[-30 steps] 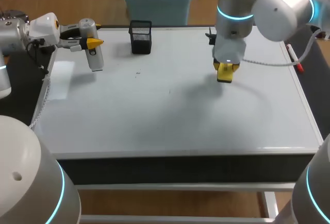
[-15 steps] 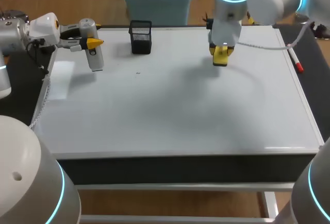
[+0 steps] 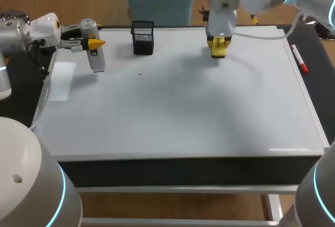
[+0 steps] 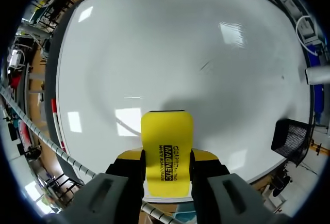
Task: Pick up the inspection probe, press it on each red-marked spot on the whiteboard one by one, put down the probe, pick up the eraser, and wipe off all the red marks.
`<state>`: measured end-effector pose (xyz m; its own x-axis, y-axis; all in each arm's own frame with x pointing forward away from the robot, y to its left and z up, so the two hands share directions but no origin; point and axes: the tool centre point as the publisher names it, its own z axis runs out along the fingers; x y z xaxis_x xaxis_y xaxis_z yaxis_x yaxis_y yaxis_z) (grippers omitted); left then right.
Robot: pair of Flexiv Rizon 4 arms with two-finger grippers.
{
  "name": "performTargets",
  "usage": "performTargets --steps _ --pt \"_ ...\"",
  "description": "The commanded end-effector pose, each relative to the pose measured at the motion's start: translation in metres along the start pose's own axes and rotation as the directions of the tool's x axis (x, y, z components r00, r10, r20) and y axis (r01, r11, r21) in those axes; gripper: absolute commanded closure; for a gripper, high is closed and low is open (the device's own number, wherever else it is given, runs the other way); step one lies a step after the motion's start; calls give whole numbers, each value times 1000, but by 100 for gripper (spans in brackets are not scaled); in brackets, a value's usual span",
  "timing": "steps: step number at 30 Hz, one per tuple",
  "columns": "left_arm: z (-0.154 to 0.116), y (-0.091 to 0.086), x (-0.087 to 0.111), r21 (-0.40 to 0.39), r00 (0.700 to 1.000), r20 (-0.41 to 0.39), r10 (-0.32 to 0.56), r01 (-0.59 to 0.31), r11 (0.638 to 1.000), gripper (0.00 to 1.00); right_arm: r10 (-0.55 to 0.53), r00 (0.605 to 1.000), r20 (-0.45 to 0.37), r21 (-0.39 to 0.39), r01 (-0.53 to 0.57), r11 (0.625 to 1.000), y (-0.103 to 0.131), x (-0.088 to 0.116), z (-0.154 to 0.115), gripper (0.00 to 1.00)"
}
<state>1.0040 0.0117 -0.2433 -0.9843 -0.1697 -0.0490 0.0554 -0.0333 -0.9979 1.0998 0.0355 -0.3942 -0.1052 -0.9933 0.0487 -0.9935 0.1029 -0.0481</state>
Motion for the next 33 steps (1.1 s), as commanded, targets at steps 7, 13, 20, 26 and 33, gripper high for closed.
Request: performTargets --steps 7,13,20,26,33 --pt "0 0 -1 3 1000 -3 1 -1 1000 100 1 1000 3 -53 -1 999 -14 -5 12 100" --pt "0 0 -1 3 1000 -3 1 -1 1000 100 -1 1000 -1 -57 1 998 -15 -7 16 100" --pt "0 0 -1 3 1000 -3 1 -1 1000 100 -14 1000 -11 -61 13 998 -11 -11 19 100" --pt "0 0 -1 3 1000 -3 1 -1 1000 100 -12 1000 -28 -63 10 998 -9 -10 24 100" --pt "0 0 -1 3 1000 -3 1 -1 1000 100 -12 1000 -28 -65 10 998 -6 -12 28 100"
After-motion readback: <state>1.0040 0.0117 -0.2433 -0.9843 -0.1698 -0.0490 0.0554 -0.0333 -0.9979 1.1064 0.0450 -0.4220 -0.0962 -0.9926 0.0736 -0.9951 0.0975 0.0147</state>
